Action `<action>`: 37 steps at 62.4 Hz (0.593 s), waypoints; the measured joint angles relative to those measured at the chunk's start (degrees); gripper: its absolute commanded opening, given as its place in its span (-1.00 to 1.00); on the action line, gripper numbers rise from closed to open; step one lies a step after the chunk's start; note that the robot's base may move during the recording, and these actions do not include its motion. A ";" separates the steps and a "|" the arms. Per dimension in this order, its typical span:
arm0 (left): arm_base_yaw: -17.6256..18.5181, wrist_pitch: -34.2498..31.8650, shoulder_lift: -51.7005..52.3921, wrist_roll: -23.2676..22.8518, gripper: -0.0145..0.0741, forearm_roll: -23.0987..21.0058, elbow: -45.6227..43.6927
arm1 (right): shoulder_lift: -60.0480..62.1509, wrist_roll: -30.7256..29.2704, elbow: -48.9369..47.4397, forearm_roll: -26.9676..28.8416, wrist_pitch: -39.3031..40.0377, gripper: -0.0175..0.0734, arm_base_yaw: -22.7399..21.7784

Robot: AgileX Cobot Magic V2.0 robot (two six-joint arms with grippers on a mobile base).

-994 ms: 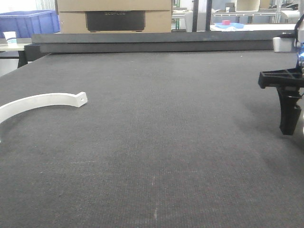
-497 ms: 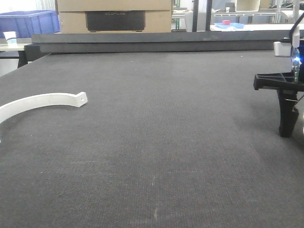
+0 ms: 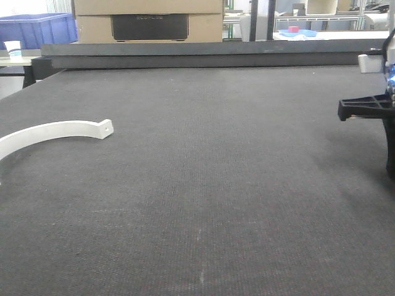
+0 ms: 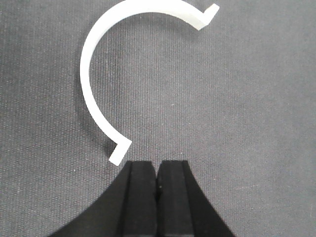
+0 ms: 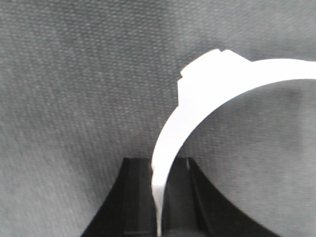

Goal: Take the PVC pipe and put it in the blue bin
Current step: 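Lower the right gripper and grasp the white curved pipe piece, then lower the left gripper and grasp the other white curved pipe piece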

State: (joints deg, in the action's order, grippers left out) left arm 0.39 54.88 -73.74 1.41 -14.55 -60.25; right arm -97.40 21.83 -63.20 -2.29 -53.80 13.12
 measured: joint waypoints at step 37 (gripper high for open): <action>0.00 8.40 -20.03 -3.86 -0.92 8.91 -15.51 | 7.34 -12.92 0.00 0.26 -1.75 -0.97 5.32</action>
State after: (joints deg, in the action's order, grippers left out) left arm 0.39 63.28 -93.77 -2.45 -5.64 -75.76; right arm -90.06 8.91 -63.20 -2.03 -55.55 18.44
